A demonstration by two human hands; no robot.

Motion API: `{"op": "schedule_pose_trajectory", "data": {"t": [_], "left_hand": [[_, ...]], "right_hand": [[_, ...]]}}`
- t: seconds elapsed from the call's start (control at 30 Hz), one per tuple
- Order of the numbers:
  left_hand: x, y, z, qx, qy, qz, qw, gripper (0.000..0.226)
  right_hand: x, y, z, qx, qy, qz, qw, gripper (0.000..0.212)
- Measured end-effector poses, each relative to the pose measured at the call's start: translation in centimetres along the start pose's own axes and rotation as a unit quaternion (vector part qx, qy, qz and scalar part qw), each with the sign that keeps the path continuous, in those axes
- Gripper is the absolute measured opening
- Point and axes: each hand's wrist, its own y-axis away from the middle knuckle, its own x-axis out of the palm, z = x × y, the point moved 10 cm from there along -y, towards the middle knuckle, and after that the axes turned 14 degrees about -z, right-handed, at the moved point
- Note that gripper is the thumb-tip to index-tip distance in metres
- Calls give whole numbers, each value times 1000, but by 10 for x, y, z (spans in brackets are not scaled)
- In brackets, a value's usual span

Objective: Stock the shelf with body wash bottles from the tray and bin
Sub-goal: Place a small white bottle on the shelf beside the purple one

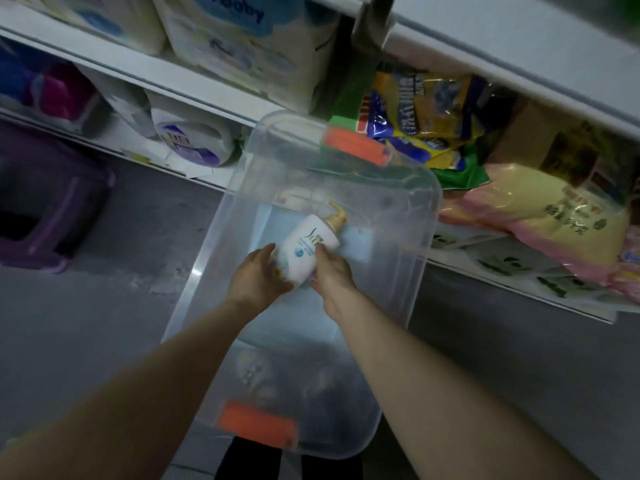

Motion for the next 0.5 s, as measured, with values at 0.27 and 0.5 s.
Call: {"op": "schedule_pose_trajectory", "data": {"t": [0.27,0.5], "left_hand": [[19,-19,3,30,-95,36,994,81],[31,-10,14,-21,-129,85,988,83]], "right_hand": [[19,-18,-7,96,-84,6,992,39],[28,-16,-5,109,-76,51,990,45]]}}
